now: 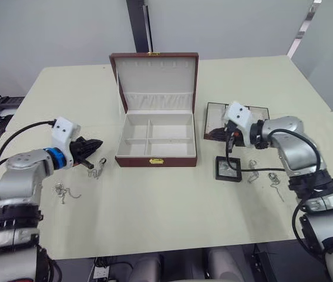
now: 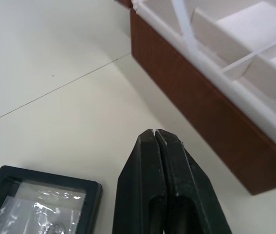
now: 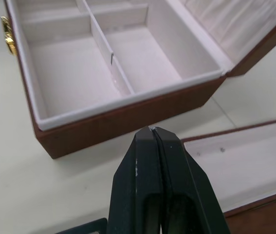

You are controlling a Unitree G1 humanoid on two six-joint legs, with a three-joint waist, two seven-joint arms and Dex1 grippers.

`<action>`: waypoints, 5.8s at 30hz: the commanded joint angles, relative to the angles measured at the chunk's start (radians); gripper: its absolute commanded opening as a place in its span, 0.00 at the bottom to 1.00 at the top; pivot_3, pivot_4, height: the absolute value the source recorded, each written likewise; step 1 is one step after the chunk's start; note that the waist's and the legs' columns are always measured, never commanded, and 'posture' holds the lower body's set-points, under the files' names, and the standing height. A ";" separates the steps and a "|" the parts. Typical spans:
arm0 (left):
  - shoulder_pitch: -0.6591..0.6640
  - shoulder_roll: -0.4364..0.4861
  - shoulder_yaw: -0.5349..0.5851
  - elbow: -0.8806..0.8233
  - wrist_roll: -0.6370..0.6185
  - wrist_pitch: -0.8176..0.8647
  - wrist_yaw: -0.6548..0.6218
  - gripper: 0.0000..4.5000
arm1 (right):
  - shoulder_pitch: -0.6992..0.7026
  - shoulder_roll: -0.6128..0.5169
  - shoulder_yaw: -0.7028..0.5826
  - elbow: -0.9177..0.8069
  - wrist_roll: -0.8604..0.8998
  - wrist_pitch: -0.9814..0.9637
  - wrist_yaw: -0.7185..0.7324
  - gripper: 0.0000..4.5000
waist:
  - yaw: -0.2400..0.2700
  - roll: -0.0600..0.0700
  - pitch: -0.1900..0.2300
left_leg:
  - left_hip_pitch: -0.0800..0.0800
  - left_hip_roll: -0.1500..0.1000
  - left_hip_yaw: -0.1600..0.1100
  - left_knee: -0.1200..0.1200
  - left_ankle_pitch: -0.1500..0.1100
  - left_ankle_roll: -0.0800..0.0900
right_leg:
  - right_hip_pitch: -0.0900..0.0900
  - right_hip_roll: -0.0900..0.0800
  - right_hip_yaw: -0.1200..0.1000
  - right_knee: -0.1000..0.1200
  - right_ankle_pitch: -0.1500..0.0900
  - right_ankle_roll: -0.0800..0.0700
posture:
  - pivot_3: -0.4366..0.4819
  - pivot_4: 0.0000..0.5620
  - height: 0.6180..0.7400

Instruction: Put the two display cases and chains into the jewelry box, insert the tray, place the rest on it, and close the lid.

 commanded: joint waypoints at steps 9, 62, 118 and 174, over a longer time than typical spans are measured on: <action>0.539 0.087 0.478 -0.194 -0.101 -0.022 -0.087 0.31 | 0.380 -0.254 -0.360 -0.263 0.157 -0.117 0.021 0.00 | 0.009 0.000 0.000 | 0.002 0.002 0.003 0.000 -0.002 0.004 | 0.003 -0.001 0.001 -0.001 0.000 0.000 | 0.48 0.27 1.00; 0.896 -0.163 0.585 -0.346 -0.263 0.024 0.083 1.00 | 0.101 -0.331 -0.061 -0.290 0.439 0.002 0.232 0.99 | 0.024 -0.005 0.001 | 0.015 0.016 0.015 -0.002 -0.007 0.012 | 0.023 0.004 -0.002 -0.019 0.001 -0.001 | 0.48 0.27 1.00; 0.423 -0.414 0.246 -0.487 -0.188 0.238 0.843 0.01 | -0.054 -0.080 0.121 -0.274 0.435 0.035 0.239 1.00 | 0.052 -0.008 -0.001 | 0.013 0.013 0.006 -0.001 -0.005 0.006 | 0.023 0.006 -0.005 -0.018 0.004 -0.003 | 0.48 0.27 1.00; -0.612 -0.213 -0.330 0.222 -0.021 0.296 0.367 0.01 | -0.058 0.101 0.172 -0.311 0.224 0.201 -0.274 1.00 | 0.022 -0.007 0.001 | -0.003 0.011 0.006 0.000 -0.003 0.001 | 0.002 0.009 -0.004 -0.014 0.006 -0.005 | 0.48 0.27 1.00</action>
